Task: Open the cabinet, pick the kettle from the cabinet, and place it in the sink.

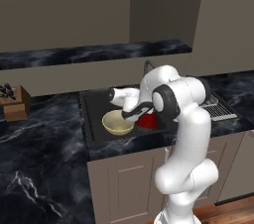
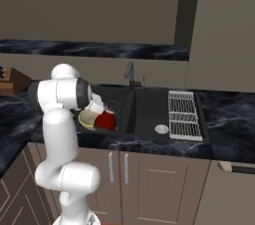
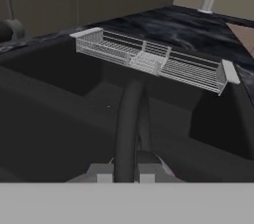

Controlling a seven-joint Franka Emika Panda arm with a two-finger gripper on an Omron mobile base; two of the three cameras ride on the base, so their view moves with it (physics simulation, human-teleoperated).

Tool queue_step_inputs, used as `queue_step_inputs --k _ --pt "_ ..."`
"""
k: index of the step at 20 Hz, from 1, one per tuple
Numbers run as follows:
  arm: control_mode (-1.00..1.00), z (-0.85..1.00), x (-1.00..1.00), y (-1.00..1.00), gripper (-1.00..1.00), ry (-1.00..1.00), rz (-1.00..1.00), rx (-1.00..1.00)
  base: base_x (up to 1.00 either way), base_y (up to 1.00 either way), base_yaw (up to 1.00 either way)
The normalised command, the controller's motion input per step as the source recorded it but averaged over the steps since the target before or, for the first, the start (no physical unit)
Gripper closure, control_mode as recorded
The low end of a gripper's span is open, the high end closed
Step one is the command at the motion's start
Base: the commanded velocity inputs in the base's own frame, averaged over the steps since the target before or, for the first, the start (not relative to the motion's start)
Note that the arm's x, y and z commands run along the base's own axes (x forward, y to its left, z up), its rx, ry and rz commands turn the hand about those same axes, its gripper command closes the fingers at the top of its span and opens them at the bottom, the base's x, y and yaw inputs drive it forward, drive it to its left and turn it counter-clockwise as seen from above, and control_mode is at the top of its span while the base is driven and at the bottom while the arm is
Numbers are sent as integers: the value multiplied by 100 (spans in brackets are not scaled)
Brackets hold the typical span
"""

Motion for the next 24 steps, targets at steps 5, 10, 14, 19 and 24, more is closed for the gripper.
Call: queue_step_inputs --k 5,10,14,19,24 --pt "-100 -29 -2 -2 100 2 -3 -5 0 0 0" --pt "-100 -31 0 -2 100 4 -4 -5 0 0 0" --pt "-100 -32 0 0 100 4 -6 -7 0 0 0" --pt "-100 -31 -3 0 100 3 -11 -2 0 0 0" --pt "-100 -31 -1 0 100 1 -13 -1 0 0 0"
